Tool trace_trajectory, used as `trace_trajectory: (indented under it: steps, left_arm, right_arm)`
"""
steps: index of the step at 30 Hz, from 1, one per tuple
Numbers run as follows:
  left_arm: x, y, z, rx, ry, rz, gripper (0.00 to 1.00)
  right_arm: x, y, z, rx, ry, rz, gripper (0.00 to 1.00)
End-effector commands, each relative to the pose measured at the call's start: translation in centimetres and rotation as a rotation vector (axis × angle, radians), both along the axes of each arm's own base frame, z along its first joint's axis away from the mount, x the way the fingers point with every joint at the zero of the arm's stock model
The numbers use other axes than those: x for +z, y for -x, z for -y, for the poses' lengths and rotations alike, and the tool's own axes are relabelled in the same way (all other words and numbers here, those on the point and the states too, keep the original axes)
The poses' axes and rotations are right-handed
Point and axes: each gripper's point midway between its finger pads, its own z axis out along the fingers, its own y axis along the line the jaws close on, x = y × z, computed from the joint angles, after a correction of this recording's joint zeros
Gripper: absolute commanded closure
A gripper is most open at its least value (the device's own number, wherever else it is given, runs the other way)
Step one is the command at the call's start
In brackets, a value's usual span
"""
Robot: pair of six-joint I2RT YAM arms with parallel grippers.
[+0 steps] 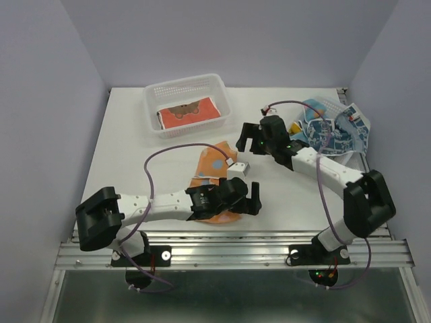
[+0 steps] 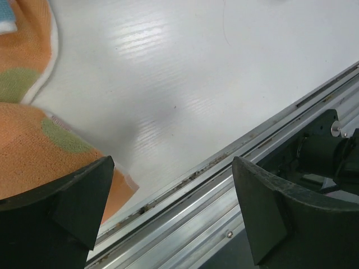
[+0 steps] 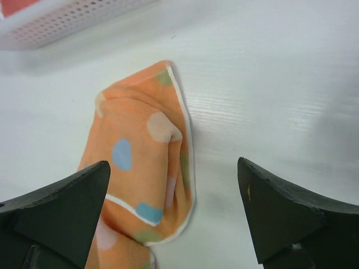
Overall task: Fold and stack the towels
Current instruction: Flatten out the crumpled towel
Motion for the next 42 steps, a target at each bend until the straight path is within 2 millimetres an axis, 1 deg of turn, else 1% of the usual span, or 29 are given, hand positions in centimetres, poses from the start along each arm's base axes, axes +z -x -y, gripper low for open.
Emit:
trace_trajectory:
  steps: [1, 2, 3, 4, 5, 6, 8, 9, 10, 11, 12, 13, 16, 18, 19, 21, 23, 24, 25, 26, 29, 30, 32, 35, 36, 39, 40, 41, 42]
  left_arm:
    - [2.4, -0.5, -1.8, 0.072, -0.018, 0.07, 0.01]
    - [1.8, -0.4, -3.0, 0.096, -0.05, 0.056, 0.01]
    - [2.0, -0.7, -4.5, 0.146, -0.061, 0.072, 0.01]
    - [1.2, -0.5, -6.2, 0.197, -0.097, 0.044, 0.01]
    - [0.8, -0.5, -7.5, 0.249, -0.113, 0.034, 0.01]
    - [0.6, -0.8, -9.5, 0.317, -0.128, 0.042, 0.01]
    - [-0.8, -0.4, -12.9, 0.437, -0.171, -0.029, 0.01]
    - [-1.2, -0.9, -14.2, 0.488, -0.175, -0.046, 0.01]
    - [-2.0, -0.7, -15.7, 0.515, -0.18, -0.07, 0.01]
    - [-2.5, -0.9, -16.8, 0.544, -0.189, -0.084, 0.01]
    - [-3.1, -1.1, -17.8, 0.581, -0.19, -0.098, 0.01]
    - [-4.1, -1.7, -19.7, 0.645, -0.203, -0.13, 0.01]
    - [-5.0, -2.3, -21.6, 0.71, -0.193, -0.168, 0.01]
    - [-5.1, -2.5, -22.0, 0.74, -0.169, -0.18, 0.01]
    - [-4.8, -2.8, -22.1, 0.757, -0.145, -0.179, 0.01]
    - [-4.7, -3.0, -22.4, 0.781, -0.124, -0.182, 0.01]
    - [-4.8, -3.3, -22.9, 0.797, -0.128, -0.184, 0.01]
    - [-5.0, -3.5, -22.9, 0.797, -0.138, -0.186, 0.01]
    - [-5.1, -3.4, -22.9, 0.795, -0.143, -0.191, 0.01]
    - [-5.2, -3.5, -23.0, 0.802, -0.15, -0.194, 0.01]
    - [-5.7, -3.6, -23.0, 0.803, -0.159, -0.197, 0.01]
    - [-5.8, -3.6, -23.1, 0.804, -0.166, -0.197, 0.01]
    - [-5.9, -3.8, -23.0, 0.801, -0.166, -0.196, 0.01]
    - [-6.0, -3.9, -22.6, 0.789, -0.158, -0.201, 0.01]
    - [-6.1, -3.9, -22.6, 0.787, -0.158, -0.201, 0.01]
    - [-6.0, -4.0, -22.4, 0.779, -0.15, -0.199, 0.01]
    - [-6.0, -3.9, -22.3, 0.775, -0.148, -0.201, 0.01]
    - [-6.1, -3.9, -22.3, 0.771, -0.149, -0.2, 0.01]
    - [-6.0, -4.0, -22.2, 0.765, -0.142, -0.199, 0.01]
  right_arm:
    - [3.4, 2.3, 4.5, -0.135, 0.032, 0.065, 0.0]
    - [2.7, 3.6, 4.8, -0.126, 0.036, 0.03, 0.0]
    - [1.2, 5.5, 4.6, -0.099, 0.008, -0.031, 0.0]
    - [1.6, 6.8, 4.3, -0.065, -0.03, -0.023, 0.0]
    - [1.1, 8.0, 3.8, -0.034, -0.051, -0.045, 0.0]
    - [-0.7, 10.8, 2.5, 0.026, -0.074, -0.108, 0.0]
    - [-1.3, 13.6, 1.0, 0.09, -0.088, -0.143, 0.0]
    - [-1.5, 14.9, 0.4, 0.115, -0.095, -0.154, 0.0]
    - [-1.7, 17.1, -1.3, 0.165, -0.113, -0.181, 0.0]
    - [-2.4, 18.6, -1.7, 0.192, -0.12, -0.21, 0.0]
    - [-2.6, 19.8, -2.4, 0.228, -0.141, -0.236, 0.0]
    - [-2.6, 21.5, -3.3, 0.253, -0.172, -0.266, 0.0]
    - [-4.6, 24.0, -3.9, 0.256, -0.159, -0.32, 0.0]
    - [-5.4, 25.0, -4.3, 0.262, -0.142, -0.348, 0.0]
    - [-6.0, 25.3, -4.5, 0.249, -0.119, -0.347, 0.01]
    - [-6.2, 25.9, -5.1, 0.252, -0.116, -0.356, 0.06]
    - [-6.2, 25.7, -5.4, 0.237, -0.126, -0.352, 0.14]
    - [-6.0, 25.3, -5.4, 0.209, -0.137, -0.332, 0.25]
    - [-6.1, 25.1, -5.2, 0.192, -0.134, -0.325, 0.28]
    - [-6.1, 24.9, -5.2, 0.179, -0.139, -0.316, 0.31]
    - [-6.4, 24.4, -4.9, 0.135, -0.141, -0.306, 0.33]
    - [-6.5, 24.4, -4.9, 0.126, -0.145, -0.311, 0.35]
    - [-6.5, 24.4, -5.0, 0.126, -0.153, -0.316, 0.42]
    - [-7.3, 24.7, -4.5, 0.102, -0.122, -0.347, 0.48]
    - [-7.7, 24.8, -4.3, 0.093, -0.111, -0.357, 0.55]
    - [-8.3, 25.1, -4.4, 0.097, -0.111, -0.381, 0.66]
    - [-8.5, 25.2, -4.5, 0.101, -0.113, -0.385, 0.72]
    - [-8.7, 25.3, -4.6, 0.106, -0.113, -0.391, 0.76]
    - [-8.7, 25.2, -4.7, 0.105, -0.112, -0.386, 0.89]
